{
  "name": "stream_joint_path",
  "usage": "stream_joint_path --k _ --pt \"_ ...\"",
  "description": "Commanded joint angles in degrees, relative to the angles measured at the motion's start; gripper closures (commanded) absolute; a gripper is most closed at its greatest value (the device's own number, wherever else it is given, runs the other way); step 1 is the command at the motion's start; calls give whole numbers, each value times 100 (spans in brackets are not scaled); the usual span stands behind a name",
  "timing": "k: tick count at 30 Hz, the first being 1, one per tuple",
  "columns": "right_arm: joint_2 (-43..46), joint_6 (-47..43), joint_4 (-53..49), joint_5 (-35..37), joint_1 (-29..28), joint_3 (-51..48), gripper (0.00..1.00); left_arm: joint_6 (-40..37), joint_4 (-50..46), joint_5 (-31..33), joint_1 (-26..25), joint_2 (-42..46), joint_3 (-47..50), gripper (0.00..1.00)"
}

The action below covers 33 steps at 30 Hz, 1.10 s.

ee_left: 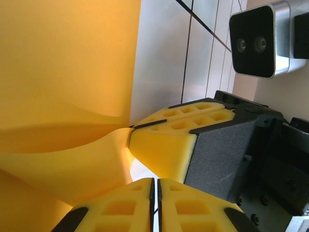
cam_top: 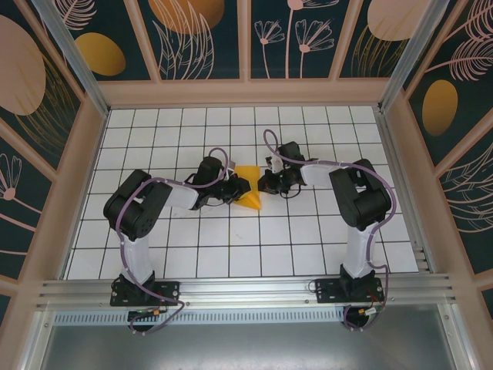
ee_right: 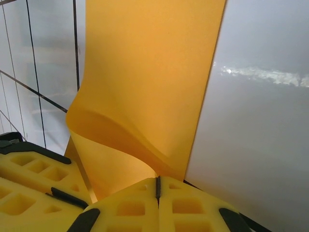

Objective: Fold a paper plane with a square sheet of paper (pick it up from the middle)
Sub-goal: Fold the triangle a second time at the center of the table.

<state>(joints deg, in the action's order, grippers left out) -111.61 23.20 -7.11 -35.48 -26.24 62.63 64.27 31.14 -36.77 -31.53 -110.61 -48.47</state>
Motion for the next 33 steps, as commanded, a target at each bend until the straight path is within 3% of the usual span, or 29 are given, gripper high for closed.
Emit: stream_joint_path --k 1,33 --pt "-81 -89 -141 94 -8 103 94 -182 -228 65 -38 -132 -110 86" --pt "-212 -149 -160 -29 -21 224 93 -188 -526 320 -37 -187 21 88"
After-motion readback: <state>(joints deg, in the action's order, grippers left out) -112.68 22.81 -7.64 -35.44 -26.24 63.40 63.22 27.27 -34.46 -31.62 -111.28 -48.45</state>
